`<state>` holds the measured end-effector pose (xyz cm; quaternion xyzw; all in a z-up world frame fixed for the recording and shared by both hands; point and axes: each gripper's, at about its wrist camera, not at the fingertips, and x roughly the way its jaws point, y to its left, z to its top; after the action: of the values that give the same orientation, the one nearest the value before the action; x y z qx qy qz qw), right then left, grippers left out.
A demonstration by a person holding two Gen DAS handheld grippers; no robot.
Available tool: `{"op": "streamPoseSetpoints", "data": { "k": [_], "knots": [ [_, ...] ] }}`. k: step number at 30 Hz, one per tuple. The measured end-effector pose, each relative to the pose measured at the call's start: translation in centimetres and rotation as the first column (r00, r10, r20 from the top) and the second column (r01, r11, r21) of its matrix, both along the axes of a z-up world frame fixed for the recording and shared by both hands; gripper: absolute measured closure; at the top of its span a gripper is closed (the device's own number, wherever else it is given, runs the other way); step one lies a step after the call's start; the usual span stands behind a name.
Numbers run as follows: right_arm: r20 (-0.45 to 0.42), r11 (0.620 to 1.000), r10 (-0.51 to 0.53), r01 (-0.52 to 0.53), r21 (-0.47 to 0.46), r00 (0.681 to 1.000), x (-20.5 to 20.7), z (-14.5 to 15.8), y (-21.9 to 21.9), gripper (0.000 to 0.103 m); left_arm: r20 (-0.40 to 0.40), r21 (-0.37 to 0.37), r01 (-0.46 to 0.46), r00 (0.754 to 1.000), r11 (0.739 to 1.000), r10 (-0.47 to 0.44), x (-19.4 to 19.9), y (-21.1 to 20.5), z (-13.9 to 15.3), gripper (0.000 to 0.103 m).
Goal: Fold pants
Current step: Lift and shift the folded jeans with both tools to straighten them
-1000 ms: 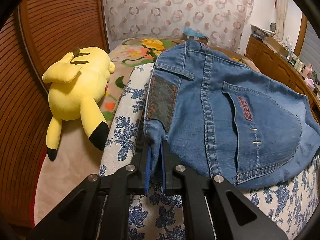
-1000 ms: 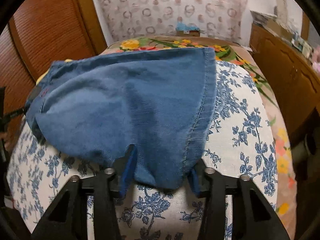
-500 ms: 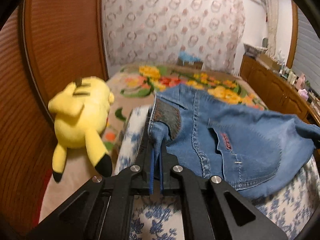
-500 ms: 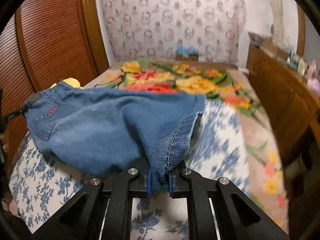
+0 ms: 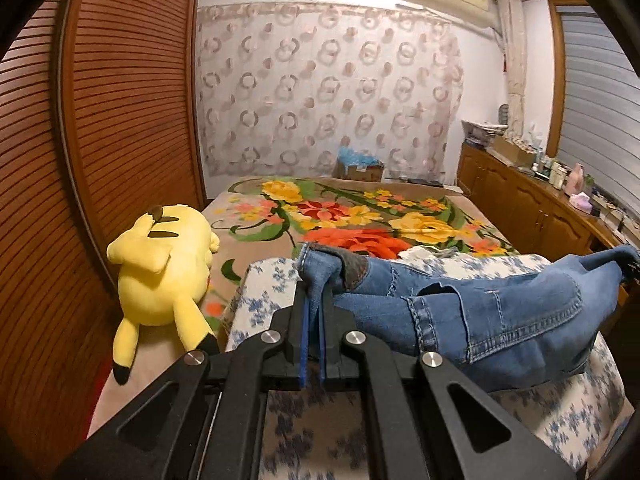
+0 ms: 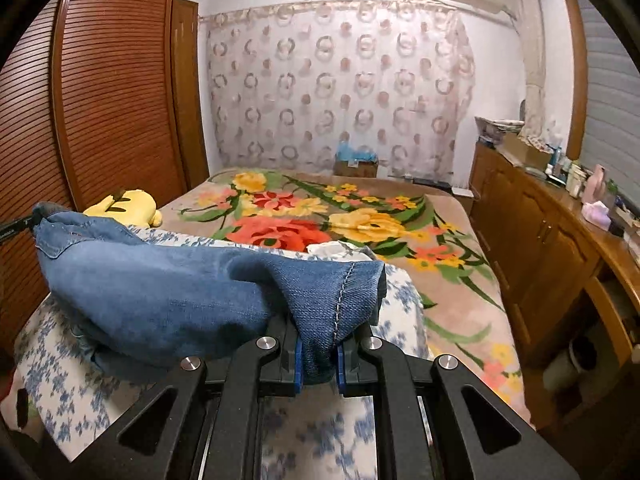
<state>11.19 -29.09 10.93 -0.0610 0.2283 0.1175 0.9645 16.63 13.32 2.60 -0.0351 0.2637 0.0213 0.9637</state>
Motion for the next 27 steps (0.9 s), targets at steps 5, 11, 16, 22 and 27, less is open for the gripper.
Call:
{"op": "streamPoseSetpoints", "data": {
  "k": [5,11,16,22,27],
  "knots": [
    [0.014,1.000,-0.007,0.007,0.000,1.000,-5.1,-1.7,-0.6,0.092,0.016,0.007,0.029,0.999,1.000,-0.029,-4.2,-1.2,-0.4,0.099],
    [-0.002,1.000,-0.013,0.013,0.028,1.000,-10.4,-3.7,-1.4,0.092,-0.006,-0.026,0.046,0.999,0.999,-0.046,-9.1,-1.4,-1.9,0.099],
    [-0.134,0.997,-0.010,0.020,0.075,0.991,-12.0,-7.6,-2.2,0.087,-0.124,-0.021,0.051,0.991,0.998,-0.053,-10.2,-1.8,-5.7,0.093],
    [-0.201,0.995,-0.053,0.069,0.076,0.978,-12.7,-10.1,-2.9,0.063,-0.201,-0.009,0.030,0.979,0.999,-0.032,-10.1,-1.3,-9.0,0.054],
    [-0.170,0.993,-0.092,0.103,0.057,0.981,-13.4,-8.4,-4.4,0.056,-0.172,-0.031,0.050,0.984,0.998,-0.054,-10.0,-1.5,-8.5,0.029]
  ]
}}
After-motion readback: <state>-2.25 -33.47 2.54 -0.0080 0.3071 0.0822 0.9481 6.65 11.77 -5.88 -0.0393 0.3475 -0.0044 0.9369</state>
